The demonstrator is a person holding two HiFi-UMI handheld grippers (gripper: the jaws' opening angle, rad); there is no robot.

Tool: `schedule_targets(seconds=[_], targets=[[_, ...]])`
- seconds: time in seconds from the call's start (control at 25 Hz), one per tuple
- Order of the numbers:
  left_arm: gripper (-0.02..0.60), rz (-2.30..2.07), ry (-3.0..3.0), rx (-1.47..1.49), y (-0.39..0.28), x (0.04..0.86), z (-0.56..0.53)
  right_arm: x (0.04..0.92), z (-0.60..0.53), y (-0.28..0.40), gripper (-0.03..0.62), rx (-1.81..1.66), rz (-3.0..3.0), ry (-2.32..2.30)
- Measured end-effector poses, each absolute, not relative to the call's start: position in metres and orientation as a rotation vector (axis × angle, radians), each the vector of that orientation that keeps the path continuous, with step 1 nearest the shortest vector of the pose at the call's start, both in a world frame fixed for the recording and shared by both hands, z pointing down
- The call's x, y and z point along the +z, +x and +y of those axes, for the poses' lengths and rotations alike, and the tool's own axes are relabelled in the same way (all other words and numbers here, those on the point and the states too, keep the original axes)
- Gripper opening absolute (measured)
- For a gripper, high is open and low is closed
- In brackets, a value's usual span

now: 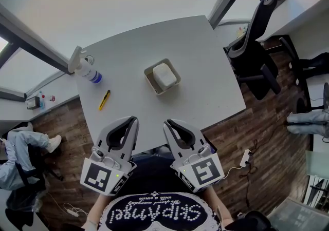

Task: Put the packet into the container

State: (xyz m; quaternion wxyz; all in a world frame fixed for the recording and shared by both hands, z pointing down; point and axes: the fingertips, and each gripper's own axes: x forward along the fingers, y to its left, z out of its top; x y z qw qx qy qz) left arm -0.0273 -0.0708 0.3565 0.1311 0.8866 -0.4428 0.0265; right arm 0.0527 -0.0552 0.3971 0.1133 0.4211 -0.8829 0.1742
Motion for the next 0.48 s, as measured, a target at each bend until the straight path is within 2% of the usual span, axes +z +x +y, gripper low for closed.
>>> schedule_targets(seconds=[0.48], targets=[[0.008,-1.286,2.576,0.067,-0.0286,0.3554,-0.0706,0.3936,-0.0595,0.0597,0.038,0.443,-2.556,1.271]])
